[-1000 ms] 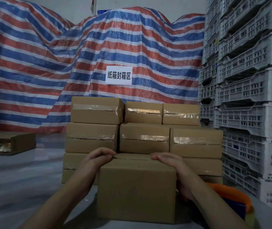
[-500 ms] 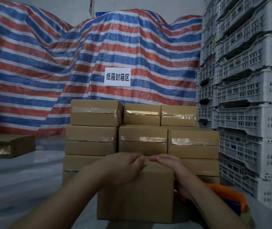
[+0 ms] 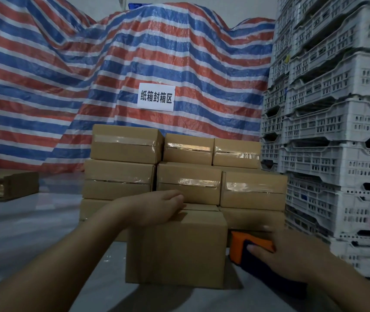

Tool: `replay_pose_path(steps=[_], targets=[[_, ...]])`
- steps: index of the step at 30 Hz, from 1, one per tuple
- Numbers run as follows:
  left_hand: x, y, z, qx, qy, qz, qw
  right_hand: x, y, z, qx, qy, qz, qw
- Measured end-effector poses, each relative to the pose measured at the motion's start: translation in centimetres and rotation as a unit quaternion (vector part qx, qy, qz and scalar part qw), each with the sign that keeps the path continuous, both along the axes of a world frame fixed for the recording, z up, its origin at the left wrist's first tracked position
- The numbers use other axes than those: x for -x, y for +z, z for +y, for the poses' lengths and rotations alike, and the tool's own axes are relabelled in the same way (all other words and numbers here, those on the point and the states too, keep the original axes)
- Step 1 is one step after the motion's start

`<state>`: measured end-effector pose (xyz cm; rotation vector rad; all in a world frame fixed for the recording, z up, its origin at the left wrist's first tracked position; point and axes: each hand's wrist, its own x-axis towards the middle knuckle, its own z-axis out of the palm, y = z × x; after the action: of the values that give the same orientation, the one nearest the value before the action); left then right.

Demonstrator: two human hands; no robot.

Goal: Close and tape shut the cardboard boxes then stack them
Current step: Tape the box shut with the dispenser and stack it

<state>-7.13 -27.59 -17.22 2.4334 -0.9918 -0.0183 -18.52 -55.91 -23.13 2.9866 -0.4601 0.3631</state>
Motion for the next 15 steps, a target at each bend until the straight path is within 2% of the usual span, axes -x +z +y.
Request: replay_pose_path(steps=[2,4,8,11,13,15], targets=[[-0.1,0.1,0.3,0.034,0.011,0.013,0.999,0.3,-1.4,-0.2,-0.026,0.008,0.007,1.0],[-0.2,0.1,0.4,0.052,0.021,0.019,0.998,0.2,-2.3,-0.4,-0.062,0.017,-0.033,0.997],[-0.2,0.0,0.2,0.078,0.03,0.019,0.996,-0.3,-1.7,-0.8,-0.098,-0.006,-0.059,0.993],[-0.4,-0.2,0.3,0.106,0.036,0.034,0.993,-0.7,0.7,-1.2,-0.165,0.005,-0.143,0.976],[-0.6,-0.2,0.5,0.134,0.04,0.05,0.989,-0.9,3.4,-0.8,-0.263,0.048,-0.222,0.938],[-0.6,-0.2,0.7,0.16,0.035,0.07,0.984,-1.2,6.2,0.5,-0.42,0.097,-0.258,0.864]])
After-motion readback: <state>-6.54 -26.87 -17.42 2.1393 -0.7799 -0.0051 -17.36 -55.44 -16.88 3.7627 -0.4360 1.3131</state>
